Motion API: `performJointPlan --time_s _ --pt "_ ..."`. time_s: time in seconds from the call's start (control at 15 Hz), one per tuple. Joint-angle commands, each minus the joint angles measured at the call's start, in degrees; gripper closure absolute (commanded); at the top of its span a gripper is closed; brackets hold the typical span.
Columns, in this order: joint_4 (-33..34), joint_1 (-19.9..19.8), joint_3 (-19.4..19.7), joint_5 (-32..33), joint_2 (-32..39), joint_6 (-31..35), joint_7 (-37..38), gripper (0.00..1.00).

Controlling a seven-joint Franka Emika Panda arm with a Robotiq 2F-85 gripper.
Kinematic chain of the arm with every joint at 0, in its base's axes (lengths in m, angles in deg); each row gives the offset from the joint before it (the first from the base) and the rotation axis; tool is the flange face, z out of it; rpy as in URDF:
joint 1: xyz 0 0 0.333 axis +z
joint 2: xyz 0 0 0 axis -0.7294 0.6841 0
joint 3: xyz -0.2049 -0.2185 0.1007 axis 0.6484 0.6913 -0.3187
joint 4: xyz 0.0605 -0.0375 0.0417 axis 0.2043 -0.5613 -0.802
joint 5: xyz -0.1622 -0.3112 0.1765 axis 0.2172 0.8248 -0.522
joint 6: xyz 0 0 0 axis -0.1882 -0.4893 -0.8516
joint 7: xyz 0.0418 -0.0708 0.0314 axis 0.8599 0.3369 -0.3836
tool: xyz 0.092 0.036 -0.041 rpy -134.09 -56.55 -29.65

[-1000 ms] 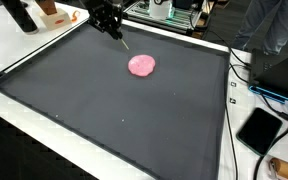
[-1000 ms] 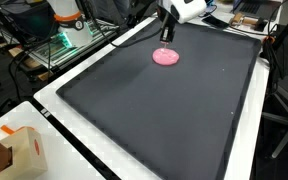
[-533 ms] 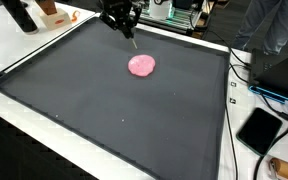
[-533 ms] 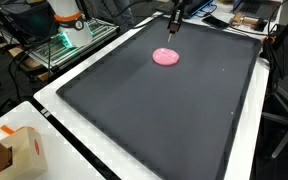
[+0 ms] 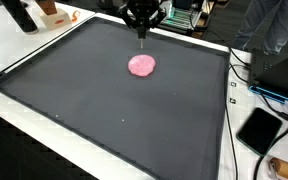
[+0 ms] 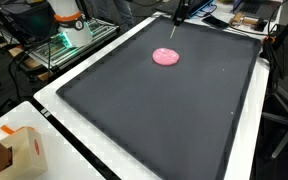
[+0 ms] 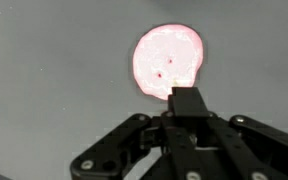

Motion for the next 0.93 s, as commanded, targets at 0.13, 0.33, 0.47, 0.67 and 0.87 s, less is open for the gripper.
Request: performJointPlan --time_s 0.13,0.33,0.47,0.67,0.87 --pt "0.9 4.8 -1.0 12.2 1.5 -1.7 9.1 0.97" --pt "0.9 7.0 -1.6 16.6 2.7 -2.5 13.2 0.97" --pt "1.1 8.4 -1.8 19.3 3.9 -3.1 15.6 0.97" --pt "1.4 10.5 -1.8 23.1 5.9 -4.0 18.8 0.97" --pt "2.0 12.4 -1.8 26.3 8.0 -5.4 21.5 0.97"
